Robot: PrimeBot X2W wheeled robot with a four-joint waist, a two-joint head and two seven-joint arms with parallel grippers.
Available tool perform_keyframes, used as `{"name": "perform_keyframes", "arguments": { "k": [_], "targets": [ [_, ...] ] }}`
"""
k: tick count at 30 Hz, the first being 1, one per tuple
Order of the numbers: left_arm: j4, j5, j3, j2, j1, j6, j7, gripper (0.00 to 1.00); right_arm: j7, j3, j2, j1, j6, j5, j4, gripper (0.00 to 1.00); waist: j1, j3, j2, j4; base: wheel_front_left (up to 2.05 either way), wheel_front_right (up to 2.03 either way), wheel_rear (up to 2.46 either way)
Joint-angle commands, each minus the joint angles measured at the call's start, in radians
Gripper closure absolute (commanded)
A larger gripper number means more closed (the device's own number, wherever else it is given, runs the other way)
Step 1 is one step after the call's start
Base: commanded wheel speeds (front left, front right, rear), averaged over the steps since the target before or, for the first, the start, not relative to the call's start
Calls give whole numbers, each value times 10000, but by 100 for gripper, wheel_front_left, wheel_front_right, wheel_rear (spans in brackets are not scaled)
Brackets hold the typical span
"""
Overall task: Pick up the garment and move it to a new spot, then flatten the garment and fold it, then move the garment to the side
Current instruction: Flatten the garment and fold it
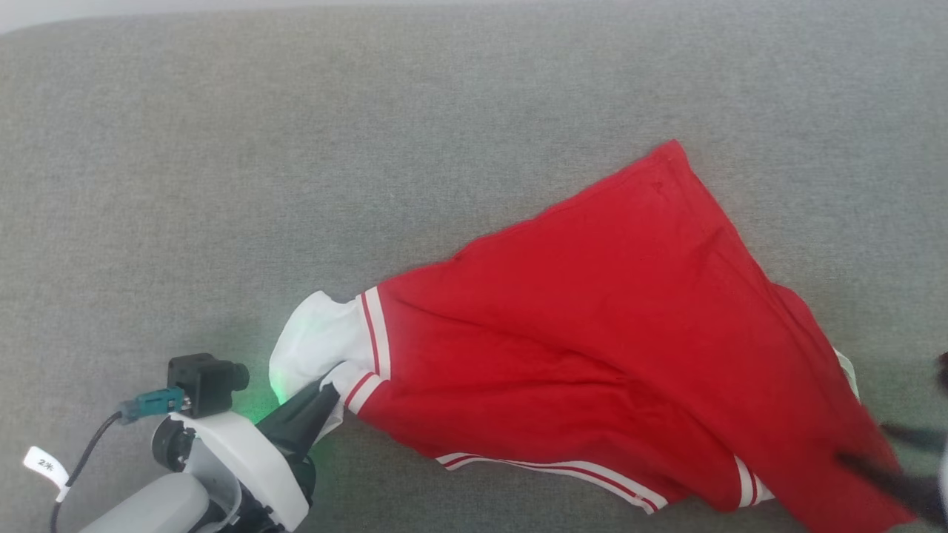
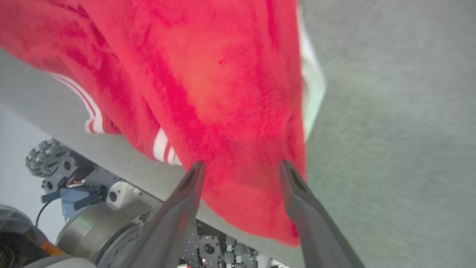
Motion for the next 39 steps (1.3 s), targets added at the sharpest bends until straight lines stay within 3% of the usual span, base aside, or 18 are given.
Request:
{"name": "perform_keyframes", "arguments": {
  "k": [1,5,8,19,27,28,30,31,32,39],
  "targets": [
    [-23,49,30,-50,85,23,-9,100,100,-495,-57,39,-1,259,-317,0,0,52,1,65,0,0,0],
    [-63,182,9,-223,-110,-34,-16,100,210,-1868,-258,-542,1,433,-841,0,0,241,1,323,0,0,0],
    [-41,273,-13,-414,-295,-78,-21,100,-47,-2145,-224,-1643,-1,80,-726,0,0,489,1,580,0,0,0],
    [535,577,-452,-1611,-1233,-322,46,100,182,1115,329,-6808,-1,-1792,1967,0,0,1740,1,1931,0,0,0],
    [952,669,-655,-2089,-1393,-332,57,100,786,3098,22,-8061,-1,-2077,3617,0,0,2152,1,2414,0,0,0],
    [949,652,-673,-2119,-1391,-334,50,100,817,3356,-6,-8025,-1,-2015,3716,12,0,2161,1,2427,0,0,0],
    [969,593,-696,-2127,-1418,-333,42,100,826,3634,-24,-7987,1,-1819,3917,94,0,2153,1,2429,0,0,0],
    [969,593,-696,-2127,-1418,-333,42,100,826,3634,-24,-7987,1,-1819,3917,94,0,2153,1,2429,0,0,0],
    [981,557,-699,-2122,-1436,-334,38,100,789,3739,-36,-7985,1,-1751,3969,100,0,2137,1,2418,0,0,0],
    [610,165,-258,-1887,-1692,-341,13,100,-385,3276,583,-8597,-1,-1232,4279,100,0,1861,1,2072,0,0,0]
  ]
}}
